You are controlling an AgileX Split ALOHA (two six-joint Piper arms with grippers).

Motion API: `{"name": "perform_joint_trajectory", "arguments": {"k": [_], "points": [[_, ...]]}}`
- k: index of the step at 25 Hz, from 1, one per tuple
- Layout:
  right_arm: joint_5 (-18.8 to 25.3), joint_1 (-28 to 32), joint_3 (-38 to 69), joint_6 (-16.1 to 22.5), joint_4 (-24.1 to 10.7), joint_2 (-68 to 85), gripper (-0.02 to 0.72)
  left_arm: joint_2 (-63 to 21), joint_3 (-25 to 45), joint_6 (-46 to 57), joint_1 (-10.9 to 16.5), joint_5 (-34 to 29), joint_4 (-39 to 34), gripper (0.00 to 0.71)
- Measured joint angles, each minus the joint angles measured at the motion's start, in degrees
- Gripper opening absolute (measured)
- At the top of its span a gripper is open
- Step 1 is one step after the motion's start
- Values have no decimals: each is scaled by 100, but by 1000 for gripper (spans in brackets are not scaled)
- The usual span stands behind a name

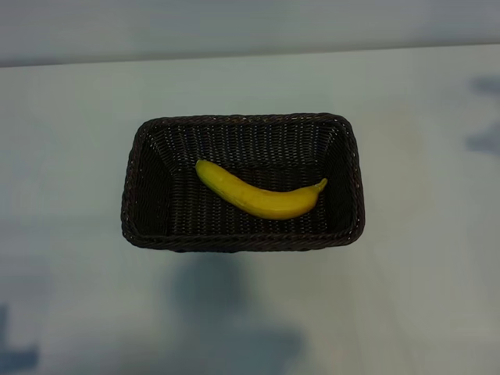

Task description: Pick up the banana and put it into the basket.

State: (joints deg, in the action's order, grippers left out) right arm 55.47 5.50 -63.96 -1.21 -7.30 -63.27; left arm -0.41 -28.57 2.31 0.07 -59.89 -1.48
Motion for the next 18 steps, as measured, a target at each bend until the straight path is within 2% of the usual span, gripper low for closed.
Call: {"name": "perform_joint_trajectory", "arguments": {"k": [8,18], "points": [[-27,0,1093,-28,252,1380,488,0,0,0,0,0,0,479],[140,0,2269,-614,855,2997,488,0,0,-12,0,0,0,479]]}}
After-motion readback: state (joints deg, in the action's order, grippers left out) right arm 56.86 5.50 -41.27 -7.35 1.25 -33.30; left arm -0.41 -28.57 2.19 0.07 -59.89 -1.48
